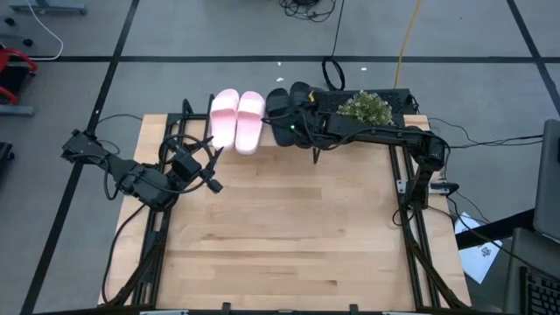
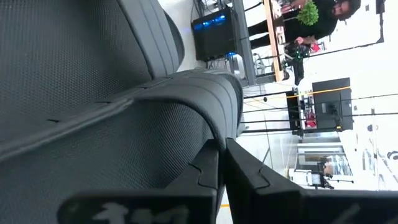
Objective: Pick and place slides into the shelf
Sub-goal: Put the black slide on the shelf
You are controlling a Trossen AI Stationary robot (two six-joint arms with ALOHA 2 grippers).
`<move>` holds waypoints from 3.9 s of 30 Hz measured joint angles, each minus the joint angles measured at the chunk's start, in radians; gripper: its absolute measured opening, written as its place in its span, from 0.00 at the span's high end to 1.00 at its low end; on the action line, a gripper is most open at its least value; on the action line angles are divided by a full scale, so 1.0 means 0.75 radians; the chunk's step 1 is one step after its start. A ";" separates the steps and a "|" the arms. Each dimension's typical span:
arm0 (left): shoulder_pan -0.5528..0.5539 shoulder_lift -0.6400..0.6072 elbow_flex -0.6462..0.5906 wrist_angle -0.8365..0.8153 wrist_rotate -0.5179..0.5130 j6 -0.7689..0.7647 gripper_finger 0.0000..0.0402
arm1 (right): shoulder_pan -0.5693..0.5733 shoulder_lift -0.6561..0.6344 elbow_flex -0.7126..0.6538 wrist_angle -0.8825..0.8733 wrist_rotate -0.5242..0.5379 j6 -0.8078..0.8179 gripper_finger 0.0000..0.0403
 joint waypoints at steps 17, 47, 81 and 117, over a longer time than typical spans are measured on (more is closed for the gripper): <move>0.000 0.000 0.000 0.001 0.000 0.000 0.56 | 0.000 -0.025 0.002 0.018 0.070 -0.070 1.00; -0.001 0.000 0.000 0.001 0.000 0.061 0.56 | -0.100 0.022 0.003 0.013 -0.065 -0.086 1.00; -0.001 0.000 0.000 0.001 0.000 0.063 0.56 | -0.069 0.025 0.001 0.017 -0.150 -0.074 1.00; -0.001 -0.001 0.000 0.007 0.002 0.058 0.56 | -0.051 0.025 0.001 0.074 -0.214 0.001 1.00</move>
